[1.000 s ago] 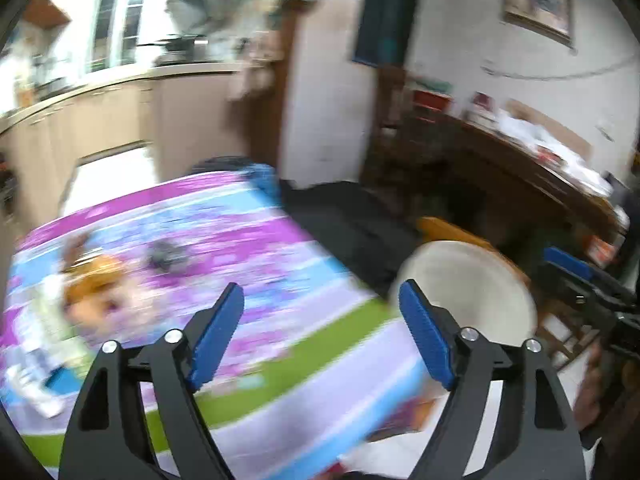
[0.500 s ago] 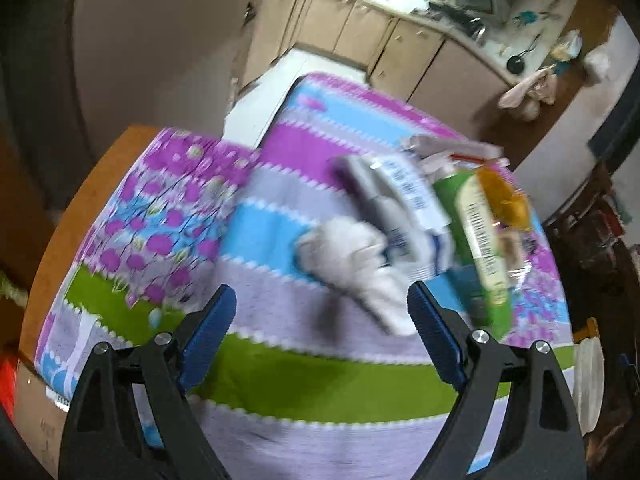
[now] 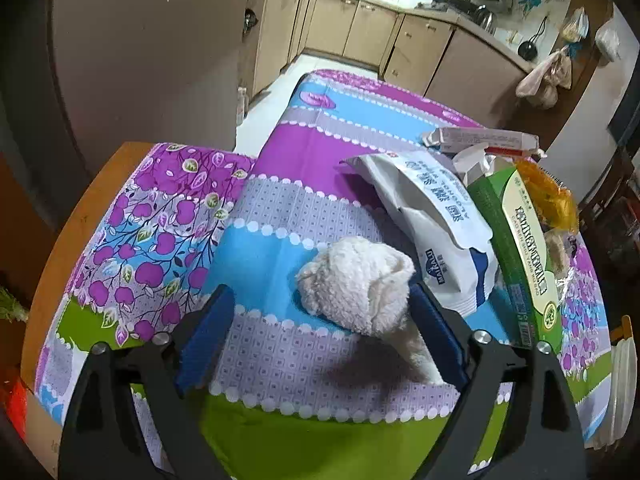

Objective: Collect trash
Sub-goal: 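Move both tools back over the table toward the white towel, then grasp the white towel with left tool while right tool grasps the green ointment box, then carry towel and green box to the basin and release both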

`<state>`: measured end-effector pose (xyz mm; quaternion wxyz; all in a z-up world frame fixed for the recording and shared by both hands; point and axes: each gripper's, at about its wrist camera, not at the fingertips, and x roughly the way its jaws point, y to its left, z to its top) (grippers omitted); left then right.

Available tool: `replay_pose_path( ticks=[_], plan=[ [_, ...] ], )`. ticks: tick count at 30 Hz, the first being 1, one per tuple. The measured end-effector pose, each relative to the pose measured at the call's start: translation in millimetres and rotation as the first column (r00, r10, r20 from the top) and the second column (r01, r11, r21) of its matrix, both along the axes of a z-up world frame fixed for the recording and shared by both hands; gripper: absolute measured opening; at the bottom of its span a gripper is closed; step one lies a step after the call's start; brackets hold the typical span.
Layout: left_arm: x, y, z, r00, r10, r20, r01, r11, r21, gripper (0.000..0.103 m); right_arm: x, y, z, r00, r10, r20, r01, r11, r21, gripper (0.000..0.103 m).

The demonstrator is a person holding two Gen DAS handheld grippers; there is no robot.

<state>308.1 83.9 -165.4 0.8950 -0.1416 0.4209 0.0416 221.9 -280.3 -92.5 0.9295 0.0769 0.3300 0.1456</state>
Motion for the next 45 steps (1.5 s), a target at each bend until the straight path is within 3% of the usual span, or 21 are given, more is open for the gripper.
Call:
replay_pose_path(
  ticks=[1,3,7,9,19,29,31,33,34,38,45],
  plan=[
    [-1,0,1,1.0,-0.011,0.011,0.011,1.0,-0.012,0.067,2,4,-1,1.0,0.012,0.0,-0.012,1.0,0.0,0.086],
    [-1,0,2,1.0,-0.024,0.019,0.024,0.999,-0.035,0.044,4,14,-1,0.999,0.038,0.007,-0.038,0.999,-0.004,0.084],
    [-3,-1,5,0.999,-0.036,0.035,0.037,0.999,-0.032,0.037,15,36,-1,0.995,0.099,0.001,-0.099,0.995,-0.021,0.066],
    [-6,1,9,0.998,-0.039,0.049,0.041,0.999,-0.028,0.036,21,48,-2,0.992,0.13,-0.003,-0.13,0.991,-0.032,0.056],
    [-20,8,34,0.99,-0.104,0.091,0.105,0.994,-0.007,0.036,99,143,-22,0.953,0.286,-0.103,-0.298,0.945,-0.135,0.056],
    [-19,6,22,0.988,-0.137,0.066,0.138,0.99,-0.009,0.036,156,205,-46,0.94,0.281,-0.193,-0.326,0.907,-0.267,0.058],
    [-19,4,20,0.988,-0.141,0.064,0.142,0.99,-0.01,0.036,161,209,-50,0.946,0.259,-0.197,-0.308,0.906,-0.29,0.054],
    [-17,3,18,0.988,-0.143,0.062,0.144,0.989,-0.012,0.036,164,211,-54,0.947,0.247,-0.204,-0.3,0.907,-0.295,0.043],
    [-17,3,18,0.988,-0.144,0.061,0.145,0.989,-0.012,0.036,164,212,-56,0.949,0.24,-0.203,-0.293,0.908,-0.299,0.038],
    [-17,3,18,0.987,-0.142,0.068,0.143,0.99,-0.012,0.036,155,210,-52,0.963,0.22,-0.158,-0.258,0.922,-0.288,0.037],
    [-37,-9,42,0.978,-0.159,0.136,0.155,0.987,0.039,0.036,101,189,-19,0.987,0.16,0.006,-0.156,0.966,-0.208,0.037]
  ],
)
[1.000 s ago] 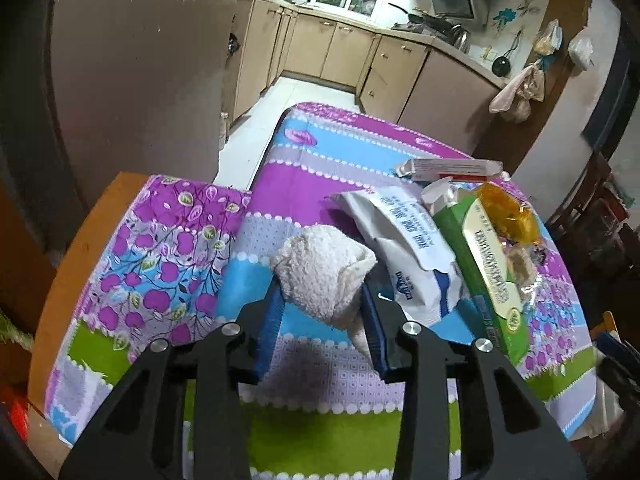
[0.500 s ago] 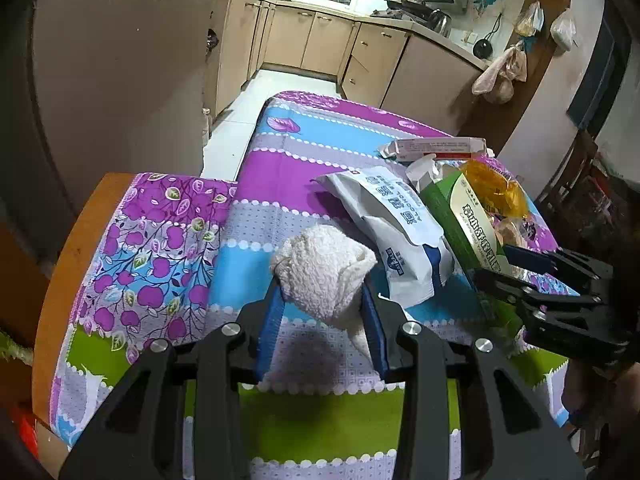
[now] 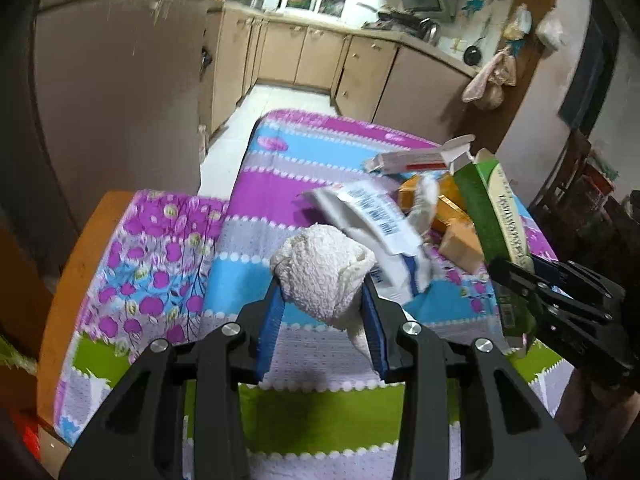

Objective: Collect trash
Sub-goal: 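Carry towel and green box to the basin and release both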

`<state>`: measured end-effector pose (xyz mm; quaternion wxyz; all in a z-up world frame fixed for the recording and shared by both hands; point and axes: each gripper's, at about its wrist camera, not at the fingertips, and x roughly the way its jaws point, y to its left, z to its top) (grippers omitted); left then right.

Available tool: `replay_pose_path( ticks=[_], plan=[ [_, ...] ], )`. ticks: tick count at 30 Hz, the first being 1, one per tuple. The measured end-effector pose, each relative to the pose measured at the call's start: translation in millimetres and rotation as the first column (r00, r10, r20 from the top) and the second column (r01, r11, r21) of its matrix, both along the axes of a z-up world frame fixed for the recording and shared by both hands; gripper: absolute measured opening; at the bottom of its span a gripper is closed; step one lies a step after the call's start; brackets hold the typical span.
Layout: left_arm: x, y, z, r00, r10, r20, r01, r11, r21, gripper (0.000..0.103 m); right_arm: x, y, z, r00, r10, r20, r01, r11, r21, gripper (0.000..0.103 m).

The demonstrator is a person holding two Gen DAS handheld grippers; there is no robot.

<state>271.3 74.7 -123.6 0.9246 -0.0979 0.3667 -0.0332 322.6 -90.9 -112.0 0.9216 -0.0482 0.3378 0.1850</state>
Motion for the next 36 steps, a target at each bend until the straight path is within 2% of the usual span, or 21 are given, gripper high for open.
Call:
replay_pose_path(
  ticks=[6,12,16,21,31,36],
  plan=[
    [-25,-26,42,0.992,-0.064,0.111,0.058,0.997,0.051,0.036,-59,-35,39,0.983,-0.104,0.148,0.092,0.992,0.086,0.037],
    [-44,-70,86,0.962,-0.172,0.214,0.16,0.985,0.07,0.036,-113,-87,81,0.932,-0.247,0.265,0.207,0.964,0.168,0.037],
    [-53,-110,106,0.934,-0.253,0.252,0.241,0.967,0.079,0.036,-143,-122,100,0.894,-0.319,0.314,0.276,0.945,0.175,0.037],
    [-62,-162,118,0.895,-0.351,0.274,0.338,0.936,0.095,0.036,-167,-164,111,0.851,-0.406,0.334,0.375,0.914,0.157,0.037],
    [-73,-249,119,0.818,-0.498,0.288,0.485,0.866,0.12,0.036,-213,-260,124,0.753,-0.573,0.324,0.559,0.817,0.143,0.037],
    [-77,-295,124,0.771,-0.564,0.294,0.557,0.822,0.116,0.036,-237,-307,131,0.699,-0.64,0.32,0.634,0.761,0.138,0.037]
  ],
)
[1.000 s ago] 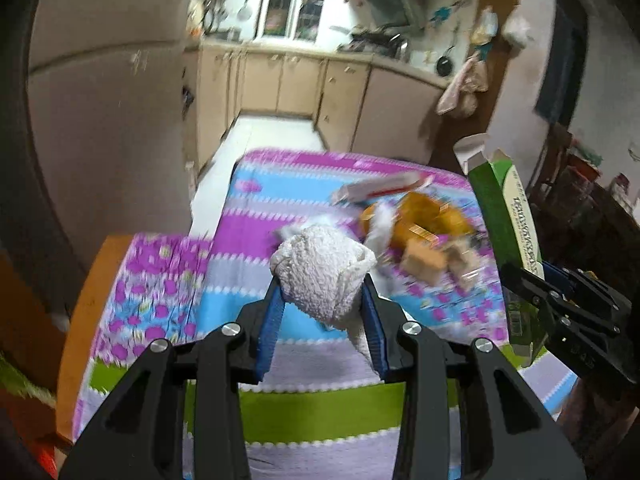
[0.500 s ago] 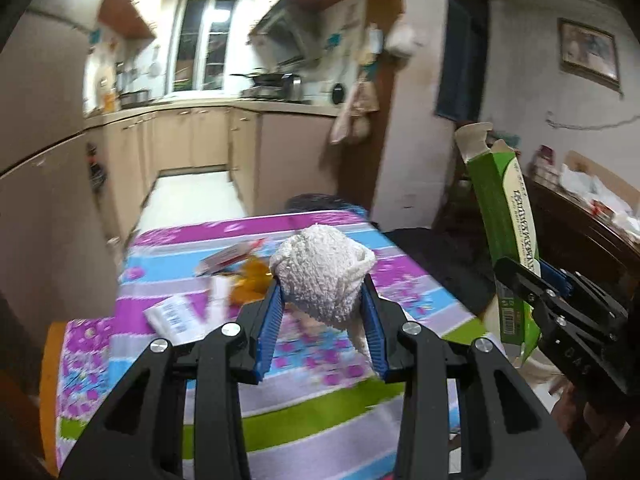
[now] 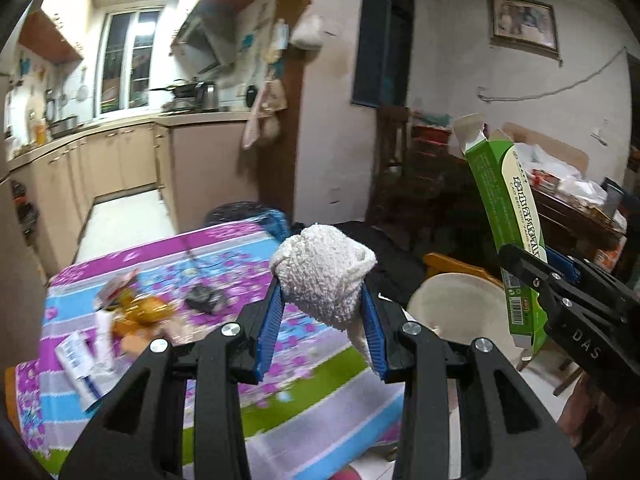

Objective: Collect trash
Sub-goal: 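Carry towel and green box to the basin and release both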

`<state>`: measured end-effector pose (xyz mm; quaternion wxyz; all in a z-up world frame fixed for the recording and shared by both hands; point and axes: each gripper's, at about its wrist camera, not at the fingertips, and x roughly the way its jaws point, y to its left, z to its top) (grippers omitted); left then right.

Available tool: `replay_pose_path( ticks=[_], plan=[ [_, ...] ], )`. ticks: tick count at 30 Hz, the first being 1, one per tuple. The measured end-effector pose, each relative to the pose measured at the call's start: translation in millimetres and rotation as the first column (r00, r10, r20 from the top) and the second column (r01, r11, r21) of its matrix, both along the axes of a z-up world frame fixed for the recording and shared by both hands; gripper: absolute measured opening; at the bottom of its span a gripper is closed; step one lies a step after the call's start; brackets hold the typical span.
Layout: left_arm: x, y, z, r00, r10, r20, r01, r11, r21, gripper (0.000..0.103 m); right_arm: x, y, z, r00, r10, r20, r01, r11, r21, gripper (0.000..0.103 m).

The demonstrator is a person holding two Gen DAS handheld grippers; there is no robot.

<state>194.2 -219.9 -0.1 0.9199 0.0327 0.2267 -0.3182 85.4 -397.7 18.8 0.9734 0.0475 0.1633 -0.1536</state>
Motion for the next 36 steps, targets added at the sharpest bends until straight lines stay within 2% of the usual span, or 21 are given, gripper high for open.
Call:
replay_pose_path(
  ticks=[5,11,16,21,25,29,36],
  plan=[
    [-8,-42,6,0.996,-0.085,0.009,0.085,0.996,-0.006,0.036,-24,-57,2,0.995,-0.099,-0.018,0.099,0.995,0.016,0.037],
    [-7,-106,7,0.981,-0.194,-0.024,0.195,0.981,0.01,0.036,-31,-137,-5,0.98,-0.166,-0.111,0.176,0.98,0.088,0.037],
    [4,-158,-2,0.965,-0.248,-0.09,0.253,0.967,0.041,0.036,-12,-204,-19,0.959,-0.154,-0.239,0.2,0.963,0.182,0.037],
    [19,-203,-25,0.946,-0.277,-0.169,0.295,0.952,0.087,0.036,14,-258,-41,0.938,-0.1,-0.332,0.205,0.933,0.296,0.037],
    [32,-233,-51,0.934,-0.265,-0.241,0.304,0.942,0.143,0.036,36,-289,-68,0.899,-0.073,-0.433,0.228,0.92,0.318,0.037],
    [38,-249,-78,0.926,-0.248,-0.286,0.31,0.931,0.195,0.036,47,-299,-94,0.87,-0.073,-0.487,0.251,0.917,0.31,0.037],
    [41,-256,-95,0.921,-0.242,-0.307,0.318,0.92,0.228,0.036,54,-287,-128,0.852,-0.08,-0.517,0.276,0.908,0.314,0.037]
  ],
)
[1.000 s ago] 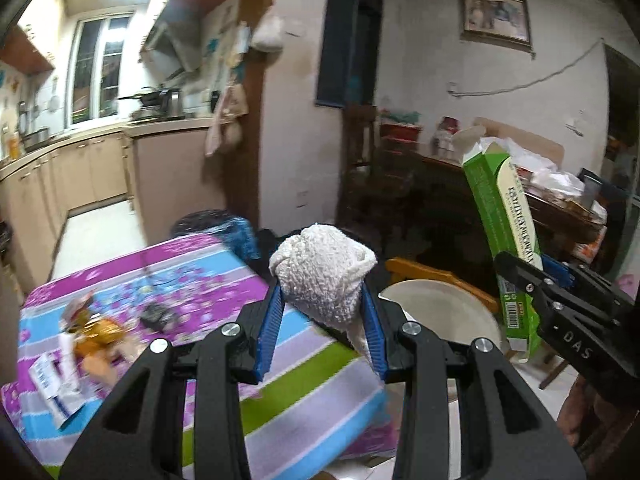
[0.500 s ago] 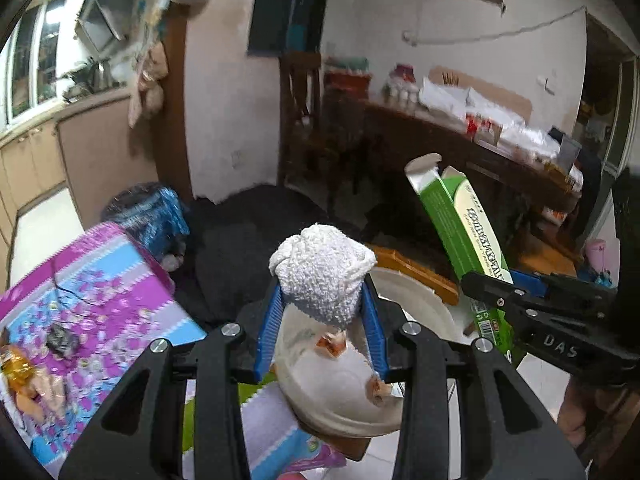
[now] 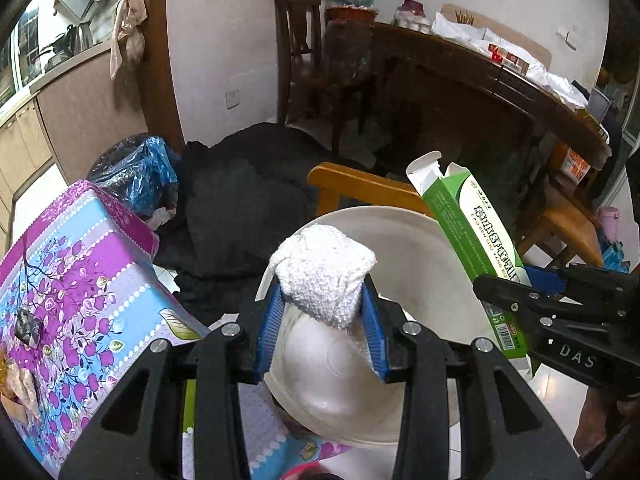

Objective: Collect trash
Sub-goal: 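Carry towel and green box to the basin and release both, then return both tools over the table toward the alcohol wipes pack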

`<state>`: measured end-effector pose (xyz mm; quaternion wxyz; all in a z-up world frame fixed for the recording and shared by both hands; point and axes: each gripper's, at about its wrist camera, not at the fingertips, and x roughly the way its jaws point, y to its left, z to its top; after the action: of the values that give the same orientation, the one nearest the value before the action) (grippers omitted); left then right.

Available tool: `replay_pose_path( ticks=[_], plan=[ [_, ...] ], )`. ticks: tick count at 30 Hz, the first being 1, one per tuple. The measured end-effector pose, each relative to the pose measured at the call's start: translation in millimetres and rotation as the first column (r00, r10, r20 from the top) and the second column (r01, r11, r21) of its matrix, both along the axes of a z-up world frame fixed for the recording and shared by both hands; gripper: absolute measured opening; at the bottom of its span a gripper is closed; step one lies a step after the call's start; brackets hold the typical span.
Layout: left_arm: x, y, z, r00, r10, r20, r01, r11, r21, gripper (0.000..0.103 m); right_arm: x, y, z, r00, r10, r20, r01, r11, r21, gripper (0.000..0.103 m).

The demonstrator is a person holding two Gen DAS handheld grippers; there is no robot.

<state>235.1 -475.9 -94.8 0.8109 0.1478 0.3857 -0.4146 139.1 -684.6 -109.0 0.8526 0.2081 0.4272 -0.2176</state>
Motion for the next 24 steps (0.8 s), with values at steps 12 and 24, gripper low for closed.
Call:
replay_pose_path(
  ticks=[12,24],
  plan=[
    [-1,-8,-3,1.0,0.0,0.004,0.0,1.0,0.012,0.039,-4,33,-3,1.0,-0.003,0.011,0.004,1.0,-0.008,0.038],
    [4,-2,-7,0.999,0.041,0.026,-0.042,0.998,0.036,0.059,-10,33,-1,0.998,-0.027,0.057,0.026,1.0,0.004,0.052]
  ],
)
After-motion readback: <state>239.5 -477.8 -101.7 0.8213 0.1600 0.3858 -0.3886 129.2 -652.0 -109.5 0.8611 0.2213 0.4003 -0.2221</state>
